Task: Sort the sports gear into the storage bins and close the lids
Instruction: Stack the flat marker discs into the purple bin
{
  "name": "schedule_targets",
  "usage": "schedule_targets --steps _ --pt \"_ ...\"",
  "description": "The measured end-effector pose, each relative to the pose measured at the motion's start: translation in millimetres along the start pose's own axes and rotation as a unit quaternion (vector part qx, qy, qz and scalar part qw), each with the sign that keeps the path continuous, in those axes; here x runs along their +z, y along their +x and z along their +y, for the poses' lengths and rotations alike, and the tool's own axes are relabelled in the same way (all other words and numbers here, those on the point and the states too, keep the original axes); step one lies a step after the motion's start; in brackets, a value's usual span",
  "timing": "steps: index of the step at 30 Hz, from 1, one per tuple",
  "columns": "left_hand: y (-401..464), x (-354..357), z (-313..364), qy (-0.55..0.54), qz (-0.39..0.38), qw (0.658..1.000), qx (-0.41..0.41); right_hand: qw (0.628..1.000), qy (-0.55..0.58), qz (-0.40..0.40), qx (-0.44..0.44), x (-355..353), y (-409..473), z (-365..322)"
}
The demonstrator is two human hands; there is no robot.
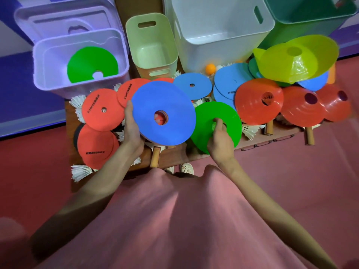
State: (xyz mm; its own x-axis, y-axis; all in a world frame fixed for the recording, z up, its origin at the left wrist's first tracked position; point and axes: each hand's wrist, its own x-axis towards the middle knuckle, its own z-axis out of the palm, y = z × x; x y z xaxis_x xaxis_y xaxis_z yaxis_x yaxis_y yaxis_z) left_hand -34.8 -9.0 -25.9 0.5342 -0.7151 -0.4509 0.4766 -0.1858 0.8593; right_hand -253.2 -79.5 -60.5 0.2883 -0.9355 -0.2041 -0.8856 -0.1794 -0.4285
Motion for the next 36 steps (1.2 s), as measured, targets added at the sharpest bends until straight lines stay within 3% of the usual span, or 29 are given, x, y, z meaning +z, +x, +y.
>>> schedule_targets --steps 5,13,16,19,21,23,25,28,31,36 --pt "5.0 7.1 2.5 -0.018 -0.006 1.0 0.017 0.989 0.059 0.133 0.007 -36.5 2.0 -6.1" --pt "9.4 26.1 4.3 -0.017 0.043 0.999 0.001 0.95 0.245 0.193 -0.009 -86.7 18.5 -25.5" --pt "10.2 29.5 3.9 0.002 0.038 0.999 0.004 0.897 0.409 0.163 -0.042 -89.1 24.6 -26.7" --pt "12.1 33.5 3.0 -0.003 0.048 0.999 -0.019 0.822 0.563 0.086 -0.007 -87.8 28.7 -26.9" --pt "12.8 37.5 0.5 0.001 0.036 0.999 -0.03 0.799 0.599 0.024 0.033 -85.1 30.3 -26.0" --pt "11.8 43.8 -2.9 0.011 0.011 0.999 -0.036 0.802 0.592 -0.002 0.077 -81.3 31.1 -24.6" --pt "9.5 52.1 -6.0 0.003 -0.004 0.998 -0.057 0.85 0.521 0.019 0.075 -73.7 34.5 -19.5" --pt "7.5 61.9 -10.2 -0.014 -0.018 0.996 -0.089 0.932 0.353 0.076 -0.022 -61.6 35.4 -4.7" --pt "6.5 72.0 -15.2 -0.029 -0.049 0.992 -0.114 0.946 0.286 0.153 -0.029 -53.7 38.1 13.5" --pt "4.7 94.3 -16.9 -0.045 -0.066 0.988 -0.136 0.936 0.296 0.19 -0.006 -52.0 44.1 32.7"
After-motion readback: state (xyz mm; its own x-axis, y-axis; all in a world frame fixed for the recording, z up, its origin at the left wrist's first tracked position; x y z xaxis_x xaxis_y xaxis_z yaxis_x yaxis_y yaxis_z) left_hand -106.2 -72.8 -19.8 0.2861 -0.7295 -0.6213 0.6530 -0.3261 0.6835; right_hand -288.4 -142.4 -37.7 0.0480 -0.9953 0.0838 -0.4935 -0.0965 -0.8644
